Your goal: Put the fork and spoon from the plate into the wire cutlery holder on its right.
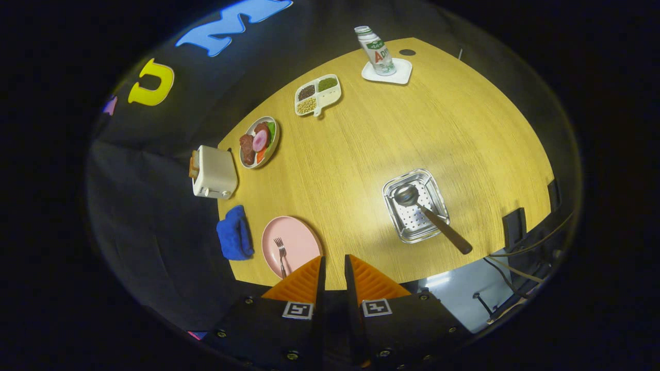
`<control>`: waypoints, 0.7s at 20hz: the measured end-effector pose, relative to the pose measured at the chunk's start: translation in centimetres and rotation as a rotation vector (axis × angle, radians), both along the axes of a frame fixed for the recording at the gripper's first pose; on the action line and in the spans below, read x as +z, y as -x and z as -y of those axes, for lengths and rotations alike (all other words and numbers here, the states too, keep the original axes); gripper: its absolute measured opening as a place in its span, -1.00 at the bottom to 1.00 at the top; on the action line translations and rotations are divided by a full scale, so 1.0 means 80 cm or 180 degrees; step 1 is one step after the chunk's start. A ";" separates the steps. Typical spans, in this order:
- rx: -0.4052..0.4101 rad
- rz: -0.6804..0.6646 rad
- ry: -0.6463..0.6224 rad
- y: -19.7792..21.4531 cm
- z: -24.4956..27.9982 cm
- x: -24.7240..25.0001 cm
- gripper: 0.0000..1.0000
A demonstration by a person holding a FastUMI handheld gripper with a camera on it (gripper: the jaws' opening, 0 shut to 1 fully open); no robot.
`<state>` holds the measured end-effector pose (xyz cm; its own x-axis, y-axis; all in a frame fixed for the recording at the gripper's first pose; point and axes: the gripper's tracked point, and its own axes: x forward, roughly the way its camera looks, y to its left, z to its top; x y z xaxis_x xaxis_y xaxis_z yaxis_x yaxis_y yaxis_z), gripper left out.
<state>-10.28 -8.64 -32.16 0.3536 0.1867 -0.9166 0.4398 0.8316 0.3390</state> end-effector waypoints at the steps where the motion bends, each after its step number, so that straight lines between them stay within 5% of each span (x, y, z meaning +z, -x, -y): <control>1: 0.0045 -0.0004 -0.0014 -0.002 -0.010 -0.001 -0.59; 14: 0.0729 -0.0219 -0.0283 -0.019 -0.165 -0.046 -0.59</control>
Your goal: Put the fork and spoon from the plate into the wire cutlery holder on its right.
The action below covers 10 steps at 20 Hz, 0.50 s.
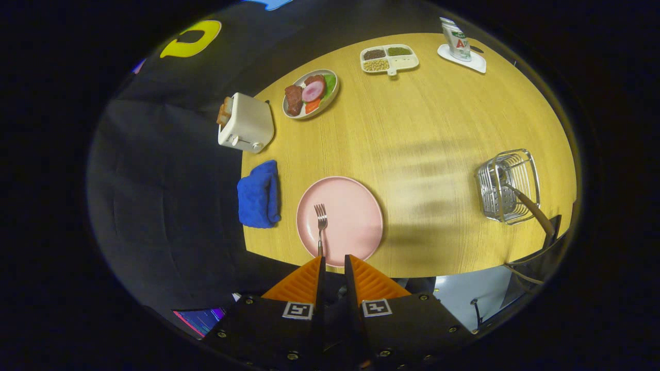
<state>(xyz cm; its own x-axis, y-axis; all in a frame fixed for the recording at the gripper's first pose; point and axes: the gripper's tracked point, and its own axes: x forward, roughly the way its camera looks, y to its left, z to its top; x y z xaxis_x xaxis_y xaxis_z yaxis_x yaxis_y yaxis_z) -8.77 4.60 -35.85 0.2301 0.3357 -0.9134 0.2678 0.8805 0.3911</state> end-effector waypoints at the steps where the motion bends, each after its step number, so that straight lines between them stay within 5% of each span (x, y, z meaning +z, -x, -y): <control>1: 0.0035 -0.0013 0.0000 -0.003 -0.009 -0.006 -0.59; 10: 0.0315 -0.0260 0.0158 -0.002 -0.064 -0.082 -0.59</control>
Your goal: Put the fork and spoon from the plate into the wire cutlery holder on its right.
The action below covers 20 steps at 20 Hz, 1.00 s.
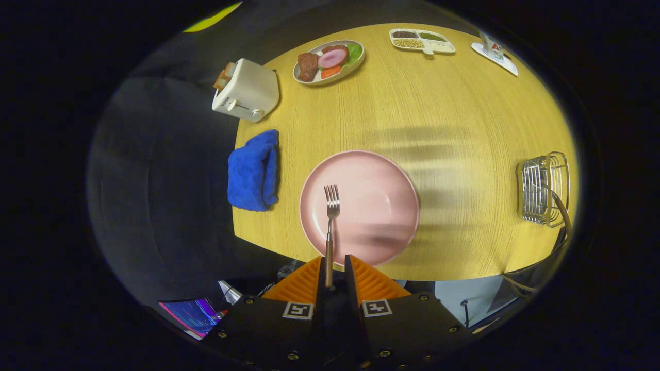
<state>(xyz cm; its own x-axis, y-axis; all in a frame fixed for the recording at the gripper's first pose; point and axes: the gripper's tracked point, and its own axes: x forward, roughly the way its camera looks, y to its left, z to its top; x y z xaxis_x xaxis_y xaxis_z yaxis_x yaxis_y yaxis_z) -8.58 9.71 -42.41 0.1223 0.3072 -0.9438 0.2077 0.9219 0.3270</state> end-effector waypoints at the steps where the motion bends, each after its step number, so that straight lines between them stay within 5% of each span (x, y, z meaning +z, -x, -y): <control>1: 0.0015 -0.0021 0.0011 -0.001 -0.005 -0.009 -0.60; 20: 0.0344 -0.0358 0.0321 0.000 -0.065 -0.133 -0.49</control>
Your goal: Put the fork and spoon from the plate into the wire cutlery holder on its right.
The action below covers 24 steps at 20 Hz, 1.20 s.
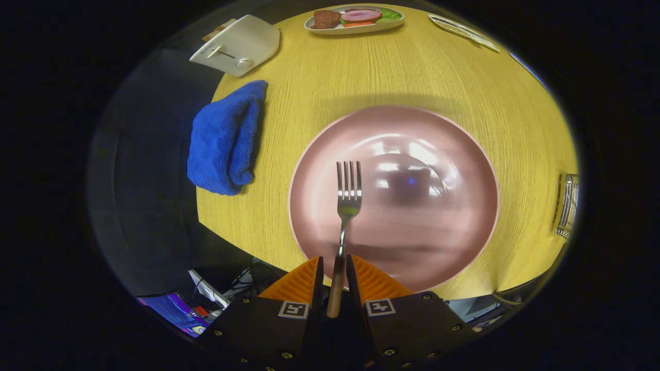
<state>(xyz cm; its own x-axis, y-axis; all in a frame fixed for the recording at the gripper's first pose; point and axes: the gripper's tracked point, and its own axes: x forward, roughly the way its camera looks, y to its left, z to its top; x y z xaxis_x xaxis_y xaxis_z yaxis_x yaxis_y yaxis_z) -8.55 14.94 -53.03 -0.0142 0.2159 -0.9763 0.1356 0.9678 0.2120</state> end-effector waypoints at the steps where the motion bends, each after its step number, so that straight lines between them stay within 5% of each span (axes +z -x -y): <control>1: 0.0003 -0.0015 0.0017 0.000 0.000 -0.004 -0.49; 15: -0.0068 -0.0122 0.0077 0.008 -0.004 -0.033 -0.49; 16: -0.0094 -0.0172 0.0049 0.012 -0.003 -0.027 -0.81; 24: -0.0186 -0.0103 -0.0109 0.009 -0.001 -0.016 -0.82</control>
